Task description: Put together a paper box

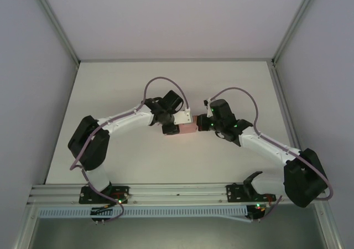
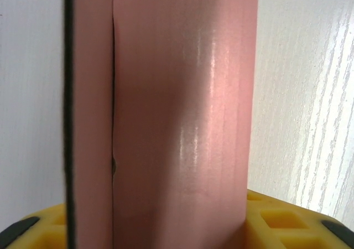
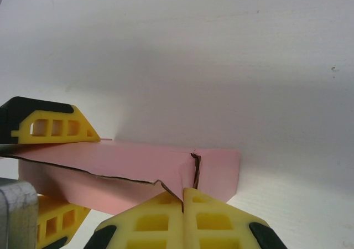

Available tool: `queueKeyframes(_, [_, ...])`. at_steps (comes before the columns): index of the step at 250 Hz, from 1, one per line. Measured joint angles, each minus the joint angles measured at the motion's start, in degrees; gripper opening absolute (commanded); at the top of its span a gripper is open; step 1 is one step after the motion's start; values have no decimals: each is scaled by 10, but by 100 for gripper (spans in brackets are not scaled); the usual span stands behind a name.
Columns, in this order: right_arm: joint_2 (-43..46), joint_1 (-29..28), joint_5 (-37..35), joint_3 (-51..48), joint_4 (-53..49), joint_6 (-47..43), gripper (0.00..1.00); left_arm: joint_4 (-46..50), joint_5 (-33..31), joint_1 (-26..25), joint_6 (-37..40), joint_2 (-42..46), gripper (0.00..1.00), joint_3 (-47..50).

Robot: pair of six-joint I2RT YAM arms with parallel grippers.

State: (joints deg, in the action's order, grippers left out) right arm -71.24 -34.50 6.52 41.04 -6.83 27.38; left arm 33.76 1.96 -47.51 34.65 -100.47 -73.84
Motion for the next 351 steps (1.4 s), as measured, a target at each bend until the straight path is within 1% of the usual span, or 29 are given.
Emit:
queueKeyframes(5, [0,-1,-3,0,0,1,0,0,0,0,0,0,49,0])
queueKeyframes(14, [0,-3,-9,0,1,3,0,-1,0,0,0,0,54,0])
queueKeyframes(25, [0,-5,-18,0,1,3,0,0,-4,1,-5,0,55,-2])
queueKeyframes(38, [0,-5,-29,0,0,5,0,-2,-7,3,-8,0,66,-5])
queueKeyframes(48, [-1,-7,-40,2,-3,7,0,-3,-9,6,-12,1,70,-7])
queueKeyframes(58, [-1,-8,-50,3,-7,9,0,-5,-12,7,-17,3,77,-8])
queueKeyframes(77, [-3,-11,-67,7,-16,13,0,-5,-15,10,-28,10,84,-8])
queueKeyframes(134, [-12,-47,-104,38,-62,18,0,-16,-26,10,-59,64,88,-6])
queueKeyframes(153, [-19,-56,-111,50,-79,24,0,-30,-37,10,-77,87,88,4])
queueKeyframes(171, [-26,-62,-118,62,-92,31,0,-41,-54,10,-99,110,87,18])
queueKeyframes(191, [-35,-67,-125,75,-105,43,0,-56,-74,14,-137,136,78,43])
queueKeyframes(207, [-43,-71,-130,86,-114,52,0,-63,-86,22,-171,152,67,63])
queueKeyframes(223, [-52,-74,-135,95,-123,59,0,-67,-92,36,-203,162,59,80])
queueKeyframes(258, [-65,-78,-141,113,-138,67,0,-78,-78,74,-247,167,54,100])
queueKeyframes(266, [-67,-79,-141,115,-141,68,0,-82,-72,80,-253,167,51,101])
queueKeyframes(279, [-68,-80,-141,116,-142,68,0,-88,-61,86,-256,166,42,102])
queueKeyframes(287, [-68,-80,-141,117,-143,68,0,-91,-56,88,-260,166,40,102])
queueKeyframes(295, [-68,-80,-141,117,-144,68,0,-95,-51,90,-263,165,38,102])
queueKeyframes(317, [-70,-81,-142,118,-146,70,0,-98,-38,93,-264,159,38,100])
queueKeyframes(339, [-72,-82,-143,121,-147,70,0,-101,-28,99,-264,153,39,98])
queueKeyframes(351, [-73,-82,-143,123,-148,70,0,-103,-25,101,-264,150,41,97])
